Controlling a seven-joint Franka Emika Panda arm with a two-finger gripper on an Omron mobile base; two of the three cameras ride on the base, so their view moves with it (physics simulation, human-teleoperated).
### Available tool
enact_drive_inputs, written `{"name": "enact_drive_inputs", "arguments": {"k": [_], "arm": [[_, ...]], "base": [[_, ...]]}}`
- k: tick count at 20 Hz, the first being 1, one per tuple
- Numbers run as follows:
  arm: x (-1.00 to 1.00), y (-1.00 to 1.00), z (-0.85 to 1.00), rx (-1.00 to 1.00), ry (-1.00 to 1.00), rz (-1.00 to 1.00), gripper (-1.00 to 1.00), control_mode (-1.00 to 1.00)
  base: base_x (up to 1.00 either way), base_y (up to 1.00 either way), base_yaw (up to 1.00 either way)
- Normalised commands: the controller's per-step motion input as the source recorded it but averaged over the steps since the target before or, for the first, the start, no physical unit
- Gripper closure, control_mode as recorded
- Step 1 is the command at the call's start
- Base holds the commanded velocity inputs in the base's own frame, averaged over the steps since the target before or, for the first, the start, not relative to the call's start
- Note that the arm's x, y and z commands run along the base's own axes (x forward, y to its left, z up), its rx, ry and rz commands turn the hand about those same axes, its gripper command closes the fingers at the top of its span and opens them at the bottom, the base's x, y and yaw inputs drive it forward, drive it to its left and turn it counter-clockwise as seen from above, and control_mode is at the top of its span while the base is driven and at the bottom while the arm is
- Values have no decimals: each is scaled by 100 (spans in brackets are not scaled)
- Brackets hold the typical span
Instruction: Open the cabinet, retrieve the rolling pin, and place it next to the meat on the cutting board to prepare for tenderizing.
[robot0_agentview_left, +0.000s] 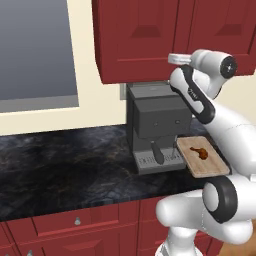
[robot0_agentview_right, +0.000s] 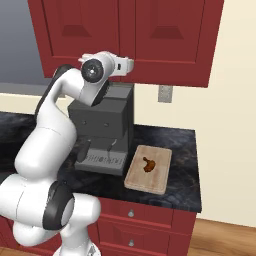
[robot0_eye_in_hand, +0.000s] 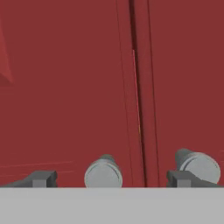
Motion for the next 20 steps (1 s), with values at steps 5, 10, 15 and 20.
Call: {"name": "enact_drive_inputs", "arguments": {"k": [5,10,15,20], "arm": [[25,0,-9,0,0,0,-100,-100],[14,8,-21,0,0,0,-100,-100],[16,12,-14,0,0,0,-100,-100],[27,1,-1,0,0,0,-100,-100]], "base": [[0,0,0],[0,0,0],[0,0,0],[0,0,0]]}}
